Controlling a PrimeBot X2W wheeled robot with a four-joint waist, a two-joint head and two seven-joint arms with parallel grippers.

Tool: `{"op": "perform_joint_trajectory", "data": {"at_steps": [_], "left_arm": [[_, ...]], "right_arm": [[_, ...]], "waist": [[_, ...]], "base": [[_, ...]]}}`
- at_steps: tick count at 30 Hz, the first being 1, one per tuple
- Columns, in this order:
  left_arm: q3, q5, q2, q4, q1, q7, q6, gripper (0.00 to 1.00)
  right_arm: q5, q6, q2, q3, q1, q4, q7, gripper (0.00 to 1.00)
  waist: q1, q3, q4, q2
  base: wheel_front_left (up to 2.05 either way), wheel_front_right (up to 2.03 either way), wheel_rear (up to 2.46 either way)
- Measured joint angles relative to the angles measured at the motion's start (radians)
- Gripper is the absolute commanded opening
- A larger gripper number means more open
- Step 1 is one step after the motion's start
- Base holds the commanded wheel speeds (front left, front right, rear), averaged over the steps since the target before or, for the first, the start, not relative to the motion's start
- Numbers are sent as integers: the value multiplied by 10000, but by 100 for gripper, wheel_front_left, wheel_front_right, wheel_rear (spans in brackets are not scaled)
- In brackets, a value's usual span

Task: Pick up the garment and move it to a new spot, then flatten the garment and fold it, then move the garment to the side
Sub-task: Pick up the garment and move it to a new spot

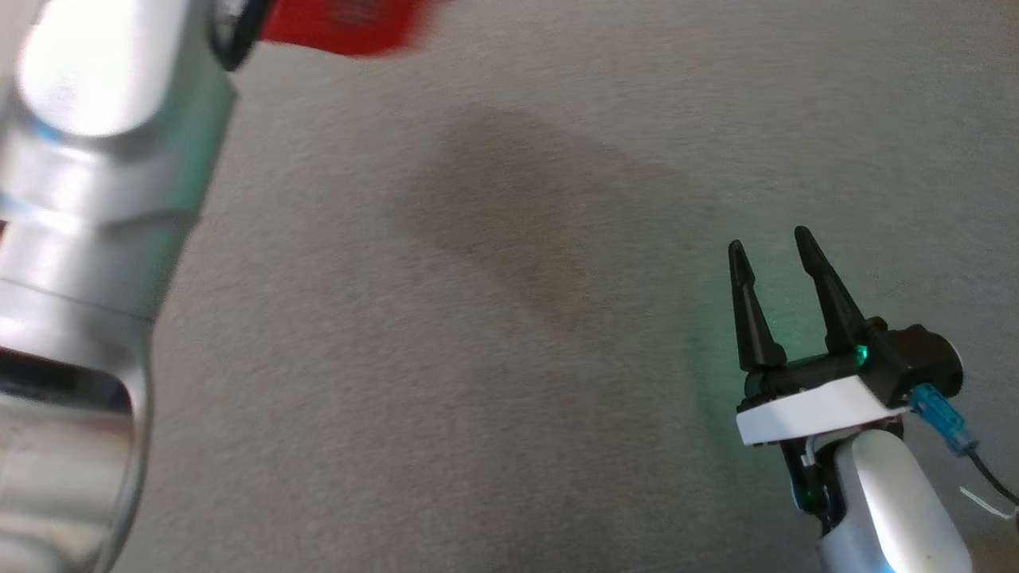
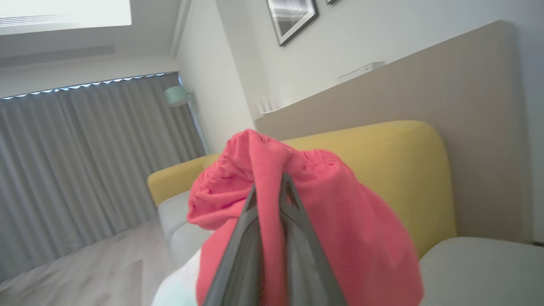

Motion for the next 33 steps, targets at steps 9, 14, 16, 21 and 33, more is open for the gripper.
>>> {"op": "perform_joint_trajectory", "data": {"at_steps": [9,14,16,21,33], "left_arm": [[-1818,-1030,-483,-1026,893,-598,0,0],[-2698,-1110,-345,-821,3643,-1649,2,0],[-2792,-1239,-339,-675,4977,-1837,61,0],[-2673,-1239,-366,-878,7719,-1954,552,0],[905,500,-1193,-4374,11832,-1985,1685,100]], "right_arm": [[516,0,15,244,-12,-96,0,100],[690,0,29,332,-14,-105,0,100],[690,0,29,322,-9,-100,0,100],[656,0,46,65,146,-58,0,100],[82,0,98,-784,1356,272,2,100]], "waist": [[0,-15,-983,0],[4,266,-1101,0],[4,299,-1032,0],[3,240,-630,0],[1,-951,993,0]], "base": [[0,0,0],[0,0,0],[0,0,0],[0,0,0],[0,0,0]]}}
